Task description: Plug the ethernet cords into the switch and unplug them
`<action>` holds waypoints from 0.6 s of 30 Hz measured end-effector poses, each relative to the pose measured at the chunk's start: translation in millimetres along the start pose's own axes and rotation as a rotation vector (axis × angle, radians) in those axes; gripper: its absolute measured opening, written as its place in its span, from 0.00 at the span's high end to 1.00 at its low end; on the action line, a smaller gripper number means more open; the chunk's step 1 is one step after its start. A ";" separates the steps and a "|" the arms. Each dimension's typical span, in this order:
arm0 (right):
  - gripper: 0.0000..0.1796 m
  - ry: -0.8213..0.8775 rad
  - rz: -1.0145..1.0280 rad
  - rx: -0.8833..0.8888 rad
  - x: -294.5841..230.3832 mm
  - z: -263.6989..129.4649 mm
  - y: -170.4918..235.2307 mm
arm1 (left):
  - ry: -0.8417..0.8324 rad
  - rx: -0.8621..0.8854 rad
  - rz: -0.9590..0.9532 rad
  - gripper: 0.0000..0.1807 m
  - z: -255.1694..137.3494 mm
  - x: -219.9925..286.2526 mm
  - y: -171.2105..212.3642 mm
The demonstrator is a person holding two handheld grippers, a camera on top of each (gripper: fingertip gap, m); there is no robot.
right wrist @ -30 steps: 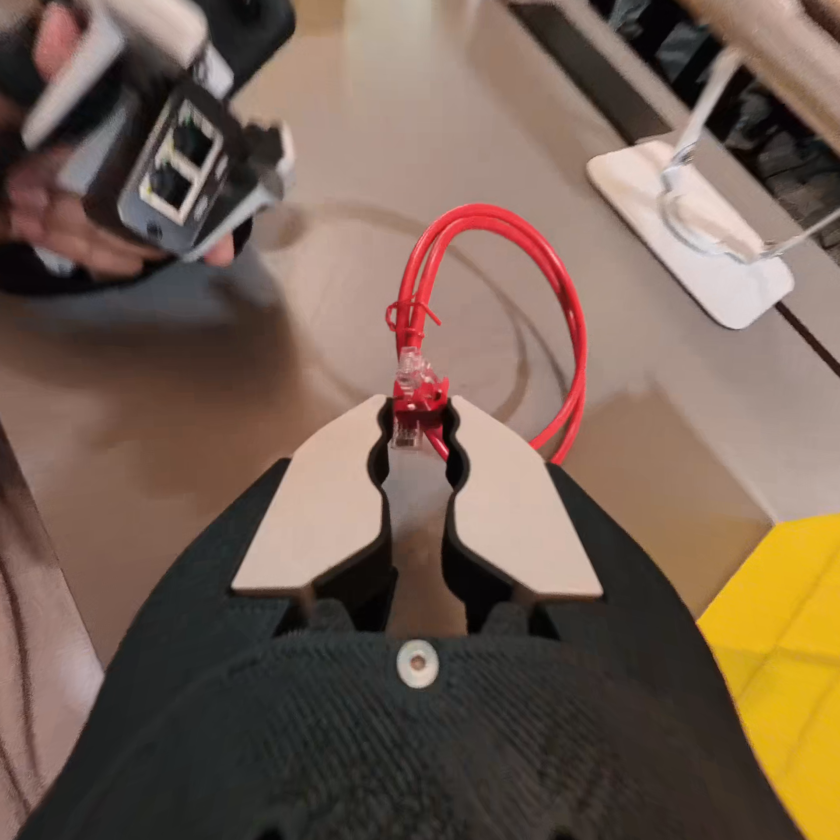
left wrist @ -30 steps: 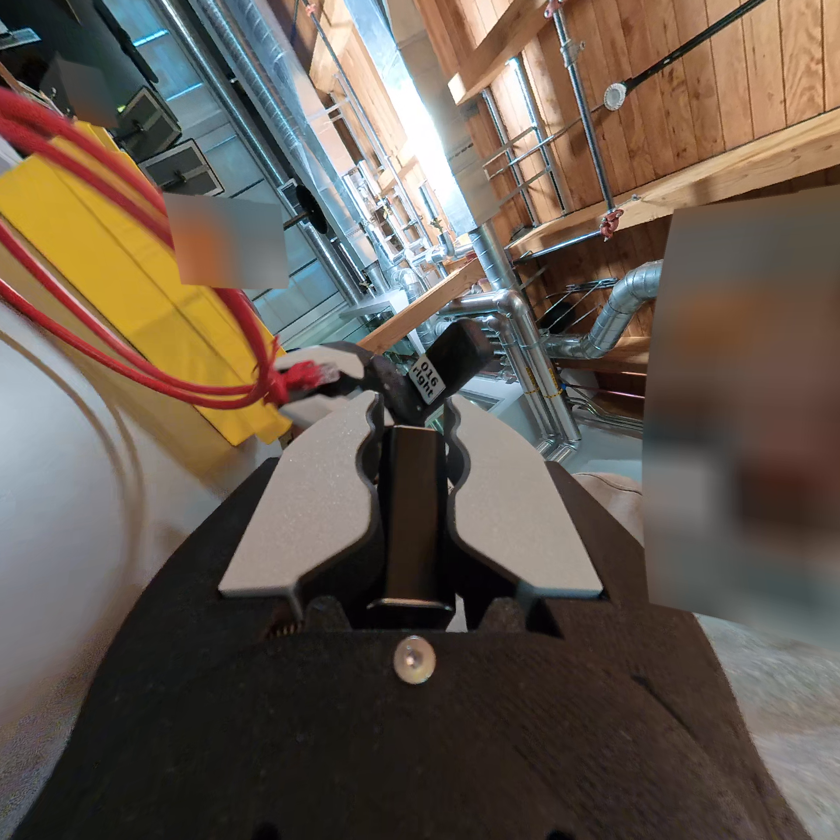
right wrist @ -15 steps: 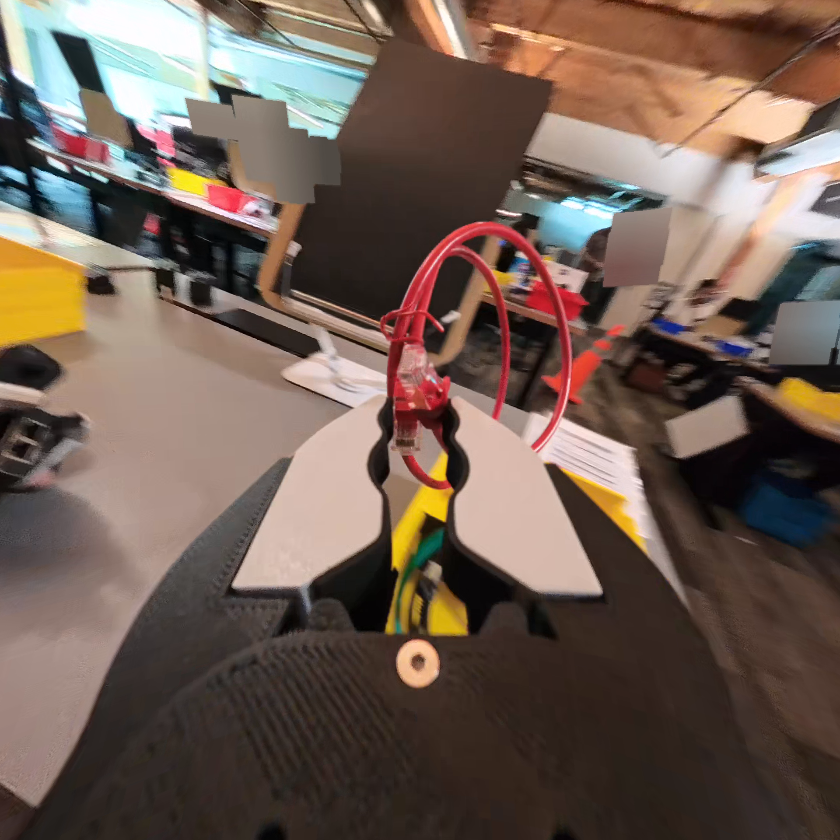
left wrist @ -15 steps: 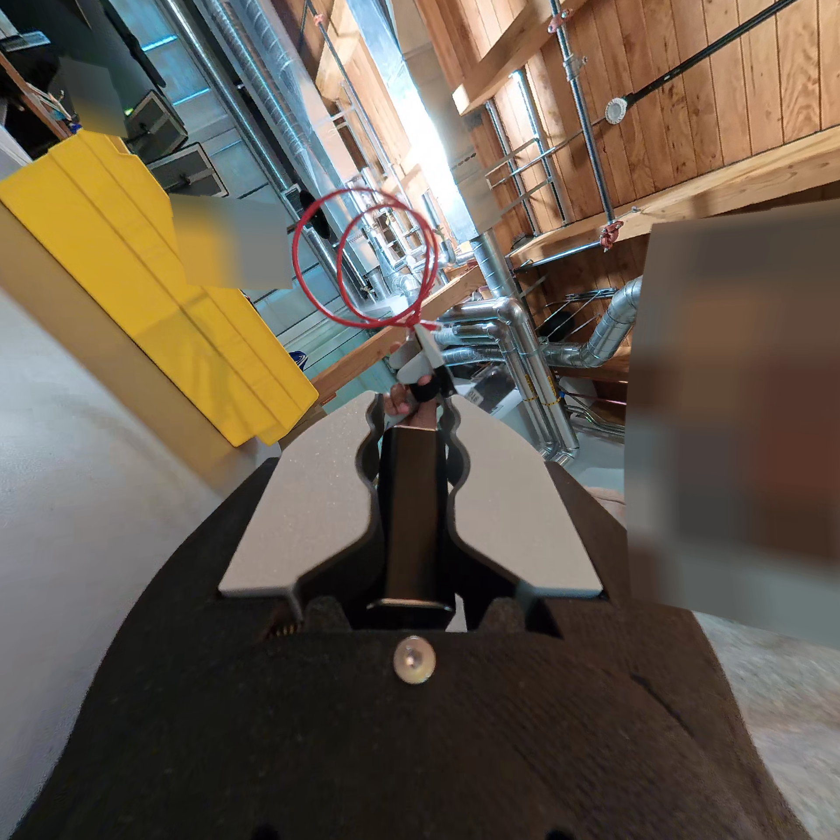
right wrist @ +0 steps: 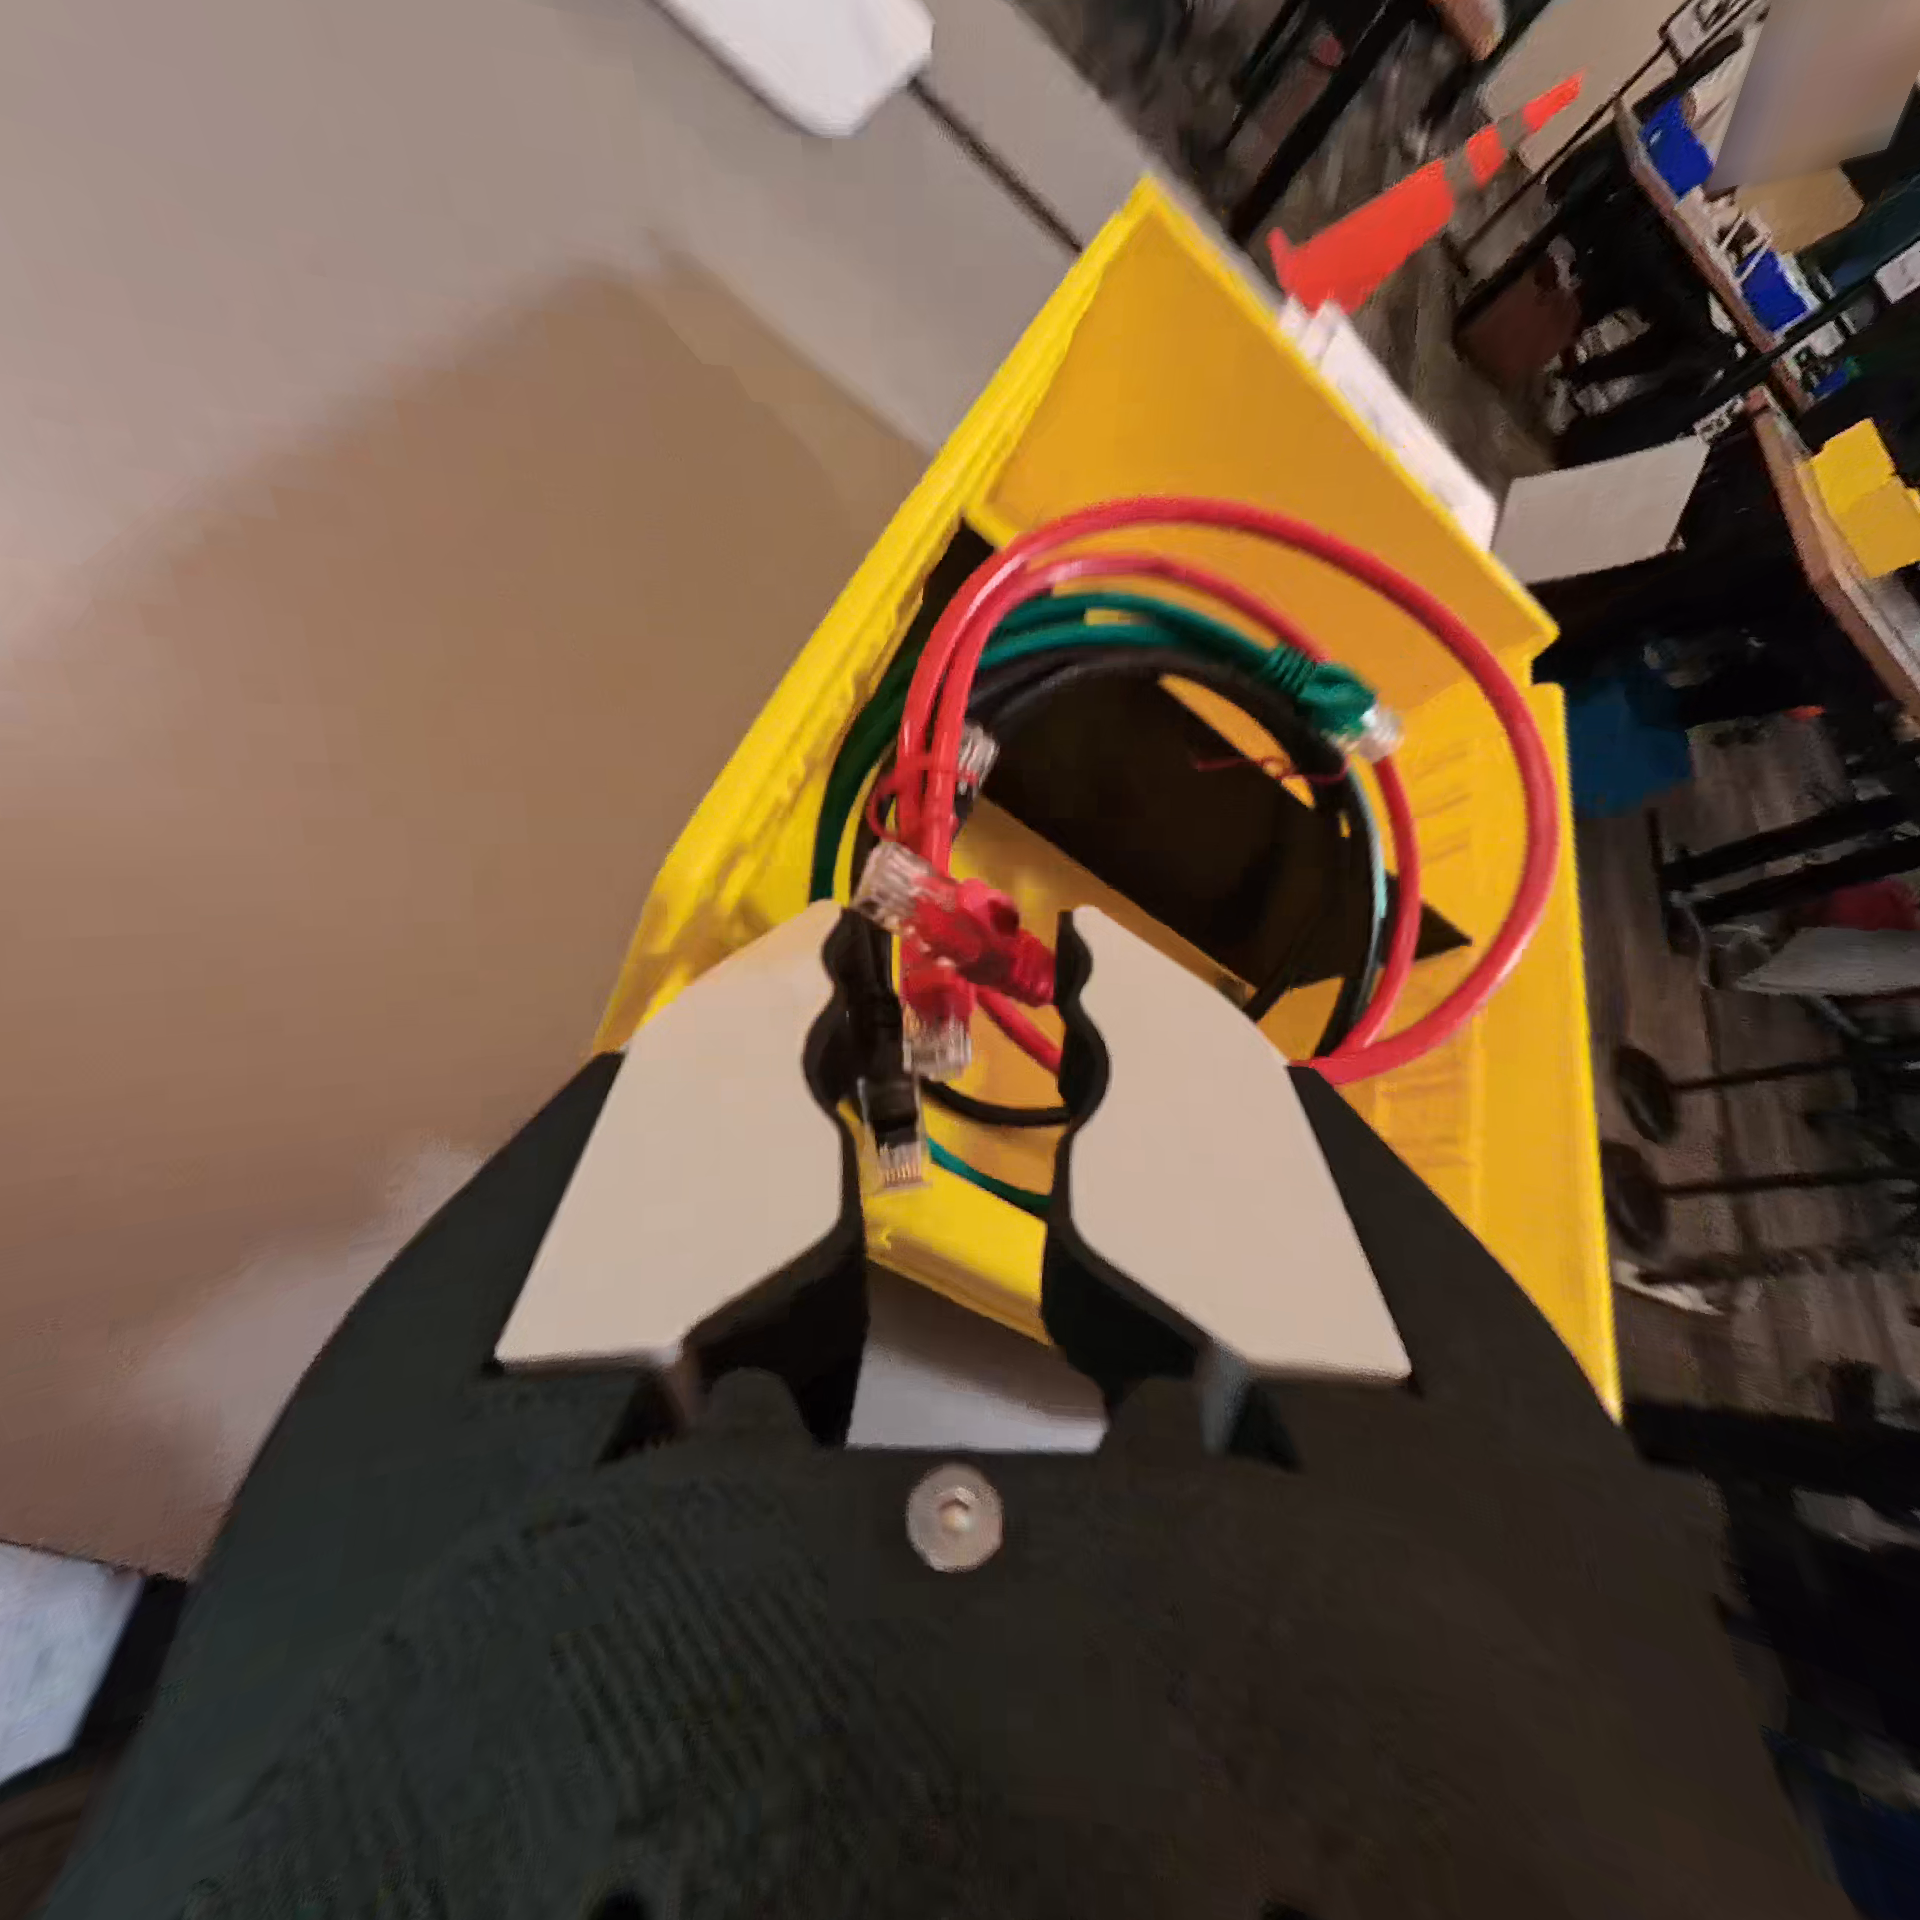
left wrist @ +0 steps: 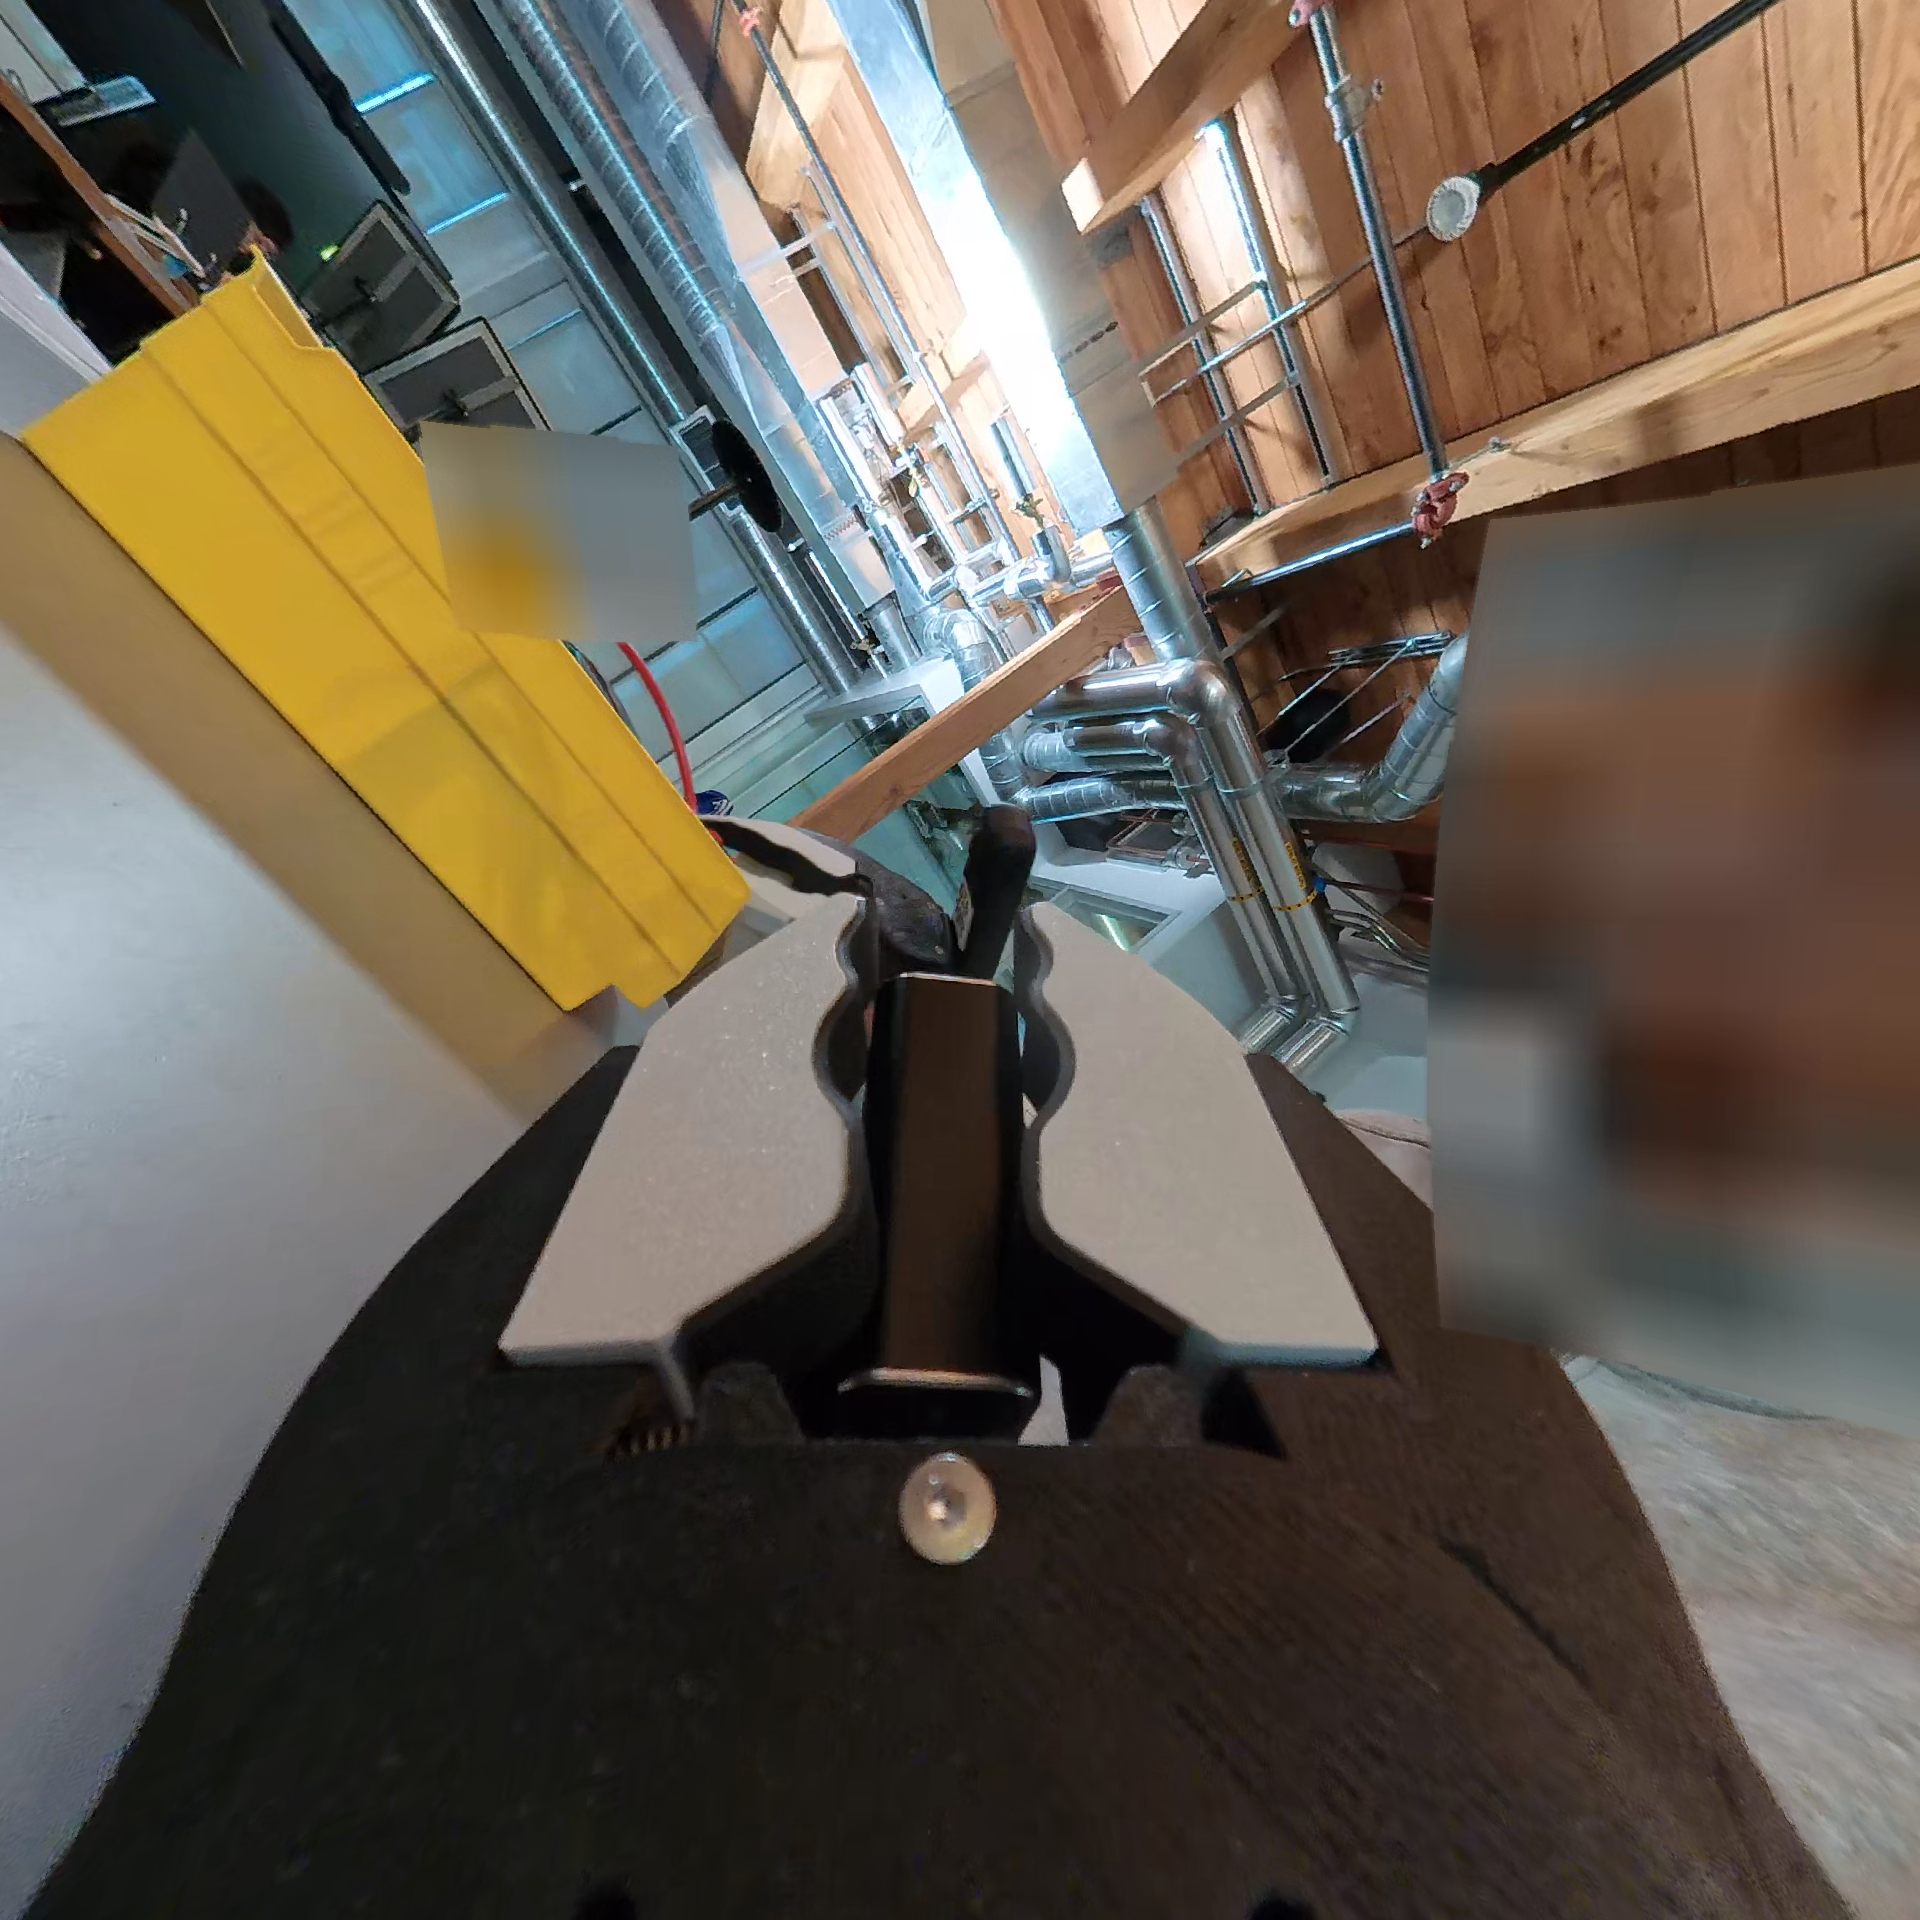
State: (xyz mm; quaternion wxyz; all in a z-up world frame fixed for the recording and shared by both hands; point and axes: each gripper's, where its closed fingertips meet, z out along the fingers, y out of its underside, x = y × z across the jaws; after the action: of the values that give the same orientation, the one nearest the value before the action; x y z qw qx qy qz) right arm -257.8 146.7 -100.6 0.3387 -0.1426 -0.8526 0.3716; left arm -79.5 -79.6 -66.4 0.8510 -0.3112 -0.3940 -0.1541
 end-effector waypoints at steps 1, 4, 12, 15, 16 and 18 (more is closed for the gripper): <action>0.78 -0.016 0.042 0.044 1.1 -4.4 -7.2 | 0.005 0.001 -0.005 0.87 -0.1 0.3 -0.3; 0.74 -0.032 0.143 0.141 8.3 -14.1 -19.8 | 0.013 0.005 -0.014 0.87 -0.6 0.8 -0.8; 0.75 -0.012 0.236 0.388 22.1 -42.2 -54.6 | -0.038 -0.036 0.020 0.87 3.0 -3.4 5.9; 0.78 -0.016 0.251 0.441 22.4 -52.1 -62.0 | -0.170 -0.067 0.063 0.87 8.0 -17.5 11.5; 0.79 -0.029 0.264 0.457 20.8 -54.6 -63.8 | -0.219 -0.074 0.077 0.87 11.4 -23.5 12.1; 0.80 -0.069 0.303 0.481 15.4 -57.3 -65.5 | -0.252 -0.077 0.085 0.87 25.4 -27.7 9.6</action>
State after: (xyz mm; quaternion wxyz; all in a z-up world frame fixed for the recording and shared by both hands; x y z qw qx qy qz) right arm -229.3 140.3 -17.2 0.2740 -0.1713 -0.7199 0.6142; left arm -106.9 -55.3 -78.9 0.7880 -0.3772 -0.4777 -0.0926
